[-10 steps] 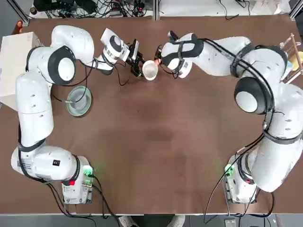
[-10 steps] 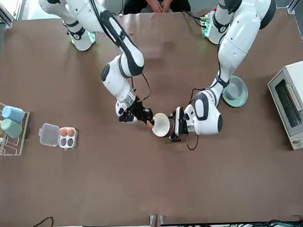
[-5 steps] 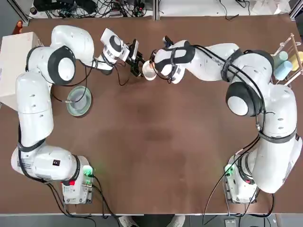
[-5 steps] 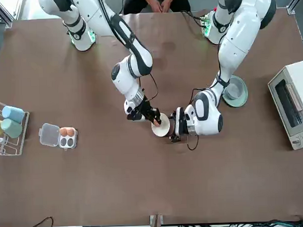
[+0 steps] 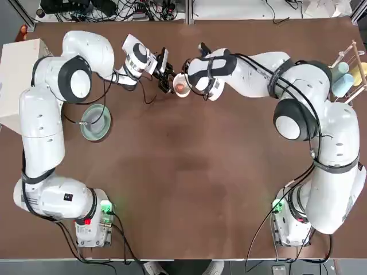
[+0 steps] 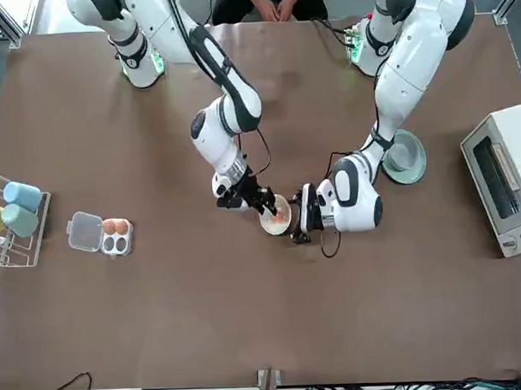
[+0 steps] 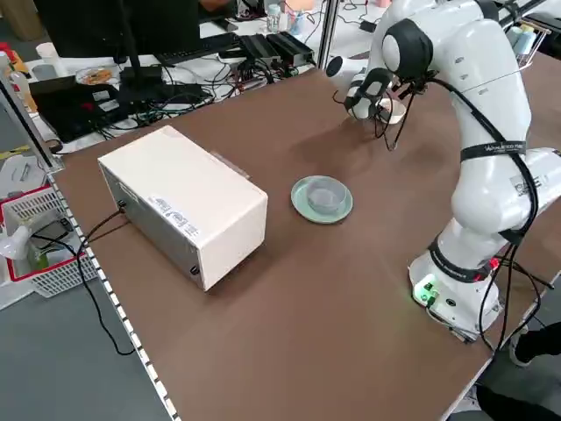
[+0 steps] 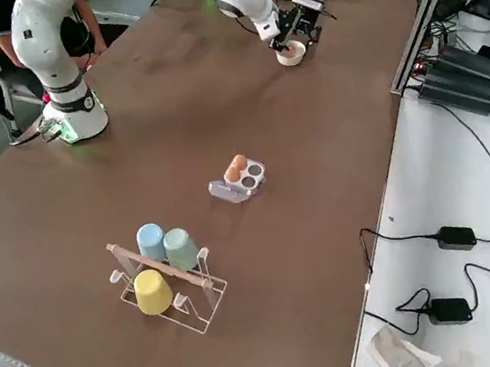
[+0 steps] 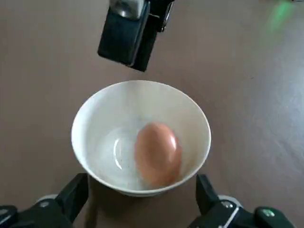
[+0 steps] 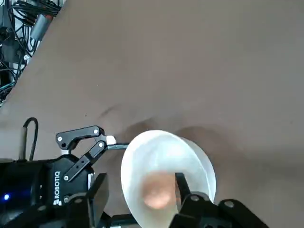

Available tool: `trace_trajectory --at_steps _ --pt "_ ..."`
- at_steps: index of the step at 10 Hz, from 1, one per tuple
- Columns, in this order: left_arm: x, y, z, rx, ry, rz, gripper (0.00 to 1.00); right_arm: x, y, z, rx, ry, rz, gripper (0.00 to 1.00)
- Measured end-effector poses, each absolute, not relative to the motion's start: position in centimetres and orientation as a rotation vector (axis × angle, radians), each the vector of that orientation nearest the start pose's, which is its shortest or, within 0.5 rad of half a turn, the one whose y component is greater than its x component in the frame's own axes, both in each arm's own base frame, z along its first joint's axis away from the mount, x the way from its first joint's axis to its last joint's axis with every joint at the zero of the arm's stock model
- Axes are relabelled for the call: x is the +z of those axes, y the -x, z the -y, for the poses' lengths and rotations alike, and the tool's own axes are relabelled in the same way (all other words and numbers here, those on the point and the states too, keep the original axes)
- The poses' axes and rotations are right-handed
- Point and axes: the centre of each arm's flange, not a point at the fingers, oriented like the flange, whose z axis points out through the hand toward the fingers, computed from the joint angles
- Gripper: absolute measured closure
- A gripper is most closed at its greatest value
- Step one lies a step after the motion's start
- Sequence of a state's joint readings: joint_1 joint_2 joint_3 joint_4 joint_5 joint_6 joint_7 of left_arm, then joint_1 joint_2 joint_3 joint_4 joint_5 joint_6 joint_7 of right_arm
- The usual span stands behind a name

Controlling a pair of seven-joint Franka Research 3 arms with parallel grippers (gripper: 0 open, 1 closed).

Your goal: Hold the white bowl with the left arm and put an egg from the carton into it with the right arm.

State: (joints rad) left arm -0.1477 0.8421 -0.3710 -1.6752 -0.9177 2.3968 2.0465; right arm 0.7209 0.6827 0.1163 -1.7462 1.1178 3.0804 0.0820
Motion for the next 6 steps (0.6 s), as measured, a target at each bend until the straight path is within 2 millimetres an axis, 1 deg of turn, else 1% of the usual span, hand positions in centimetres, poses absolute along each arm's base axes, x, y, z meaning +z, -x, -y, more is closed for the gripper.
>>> trace_trajectory --at_steps 1,2,3,4,5,6 --pt "13.6 -59.0 31.7 0.626 -1.56 1.787 0.0 22.1 -52.6 -42.9 -0.336 2.433 -0.5 0.36" --pt "13.6 -59.0 31.7 0.626 -1.561 1.786 0.0 22.3 -54.3 -40.6 -0.312 2.434 -0.503 0.33" --pt "13.6 -59.0 31.6 0.626 -1.563 1.786 0.0 23.1 -56.1 -37.6 -0.291 2.436 -0.482 0.22" --pt "13.6 -59.1 31.4 0.628 -1.566 1.784 0.0 24.2 -57.6 -34.1 -0.275 2.439 -0.441 0.05" --pt "13.6 -59.3 31.1 0.631 -1.571 1.783 0.0 25.4 -58.8 -30.5 -0.271 2.449 -0.382 0.0" --pt "13.6 -59.5 30.8 0.635 -1.576 1.782 0.0 26.5 -59.5 -26.8 -0.274 2.478 -0.313 0.0"
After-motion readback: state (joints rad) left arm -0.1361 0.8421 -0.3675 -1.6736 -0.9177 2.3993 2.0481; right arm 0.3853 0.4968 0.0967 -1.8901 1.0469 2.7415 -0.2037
